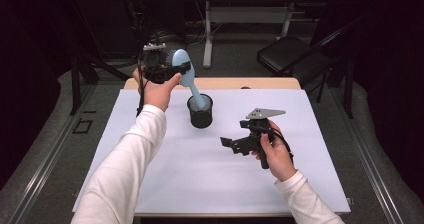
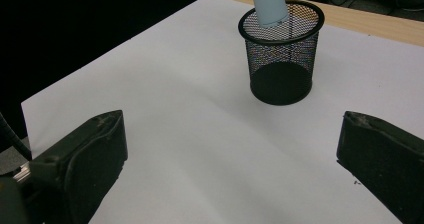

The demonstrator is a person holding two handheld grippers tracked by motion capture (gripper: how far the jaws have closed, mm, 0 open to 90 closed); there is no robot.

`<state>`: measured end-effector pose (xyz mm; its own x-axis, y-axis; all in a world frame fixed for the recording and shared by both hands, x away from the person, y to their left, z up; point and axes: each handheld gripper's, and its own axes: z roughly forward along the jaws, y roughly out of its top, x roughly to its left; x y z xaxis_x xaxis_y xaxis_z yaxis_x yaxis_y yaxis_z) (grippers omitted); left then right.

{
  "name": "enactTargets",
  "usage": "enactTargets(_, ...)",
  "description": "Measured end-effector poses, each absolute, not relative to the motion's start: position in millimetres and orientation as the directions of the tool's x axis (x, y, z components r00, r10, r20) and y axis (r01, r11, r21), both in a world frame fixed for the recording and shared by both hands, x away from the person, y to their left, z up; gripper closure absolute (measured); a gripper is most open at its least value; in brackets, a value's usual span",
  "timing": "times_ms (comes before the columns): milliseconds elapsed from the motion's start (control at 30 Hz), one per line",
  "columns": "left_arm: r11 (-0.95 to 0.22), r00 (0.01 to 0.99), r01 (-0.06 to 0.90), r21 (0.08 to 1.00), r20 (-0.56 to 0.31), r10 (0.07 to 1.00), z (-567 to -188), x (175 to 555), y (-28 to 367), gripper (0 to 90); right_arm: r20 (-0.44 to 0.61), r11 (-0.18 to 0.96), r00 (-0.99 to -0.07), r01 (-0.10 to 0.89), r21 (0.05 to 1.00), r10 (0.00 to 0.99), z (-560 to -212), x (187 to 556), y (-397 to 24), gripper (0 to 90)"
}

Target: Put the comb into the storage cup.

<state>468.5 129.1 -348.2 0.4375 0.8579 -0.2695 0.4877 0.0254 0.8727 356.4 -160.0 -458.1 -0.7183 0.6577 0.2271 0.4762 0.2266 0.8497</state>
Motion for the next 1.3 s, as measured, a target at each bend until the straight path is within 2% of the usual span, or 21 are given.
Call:
enactTargets(233,-0.003,0.437,0.479,0.878,-0.236,0.868,-349.2,471.5,122.2,48.4,0.228,0.224,-0.717,0.476,0.851,0.659,-457.9,356.4,-160.3,0.0)
enactTargets(1300,-0.068,0.435,0.501,0.863,-0.182,0.882,-363.8,481.0,109.0,48.3,0.228,0.226,-0.718,0.477,0.849,0.657,-459.1,357.4,-160.6,0.0)
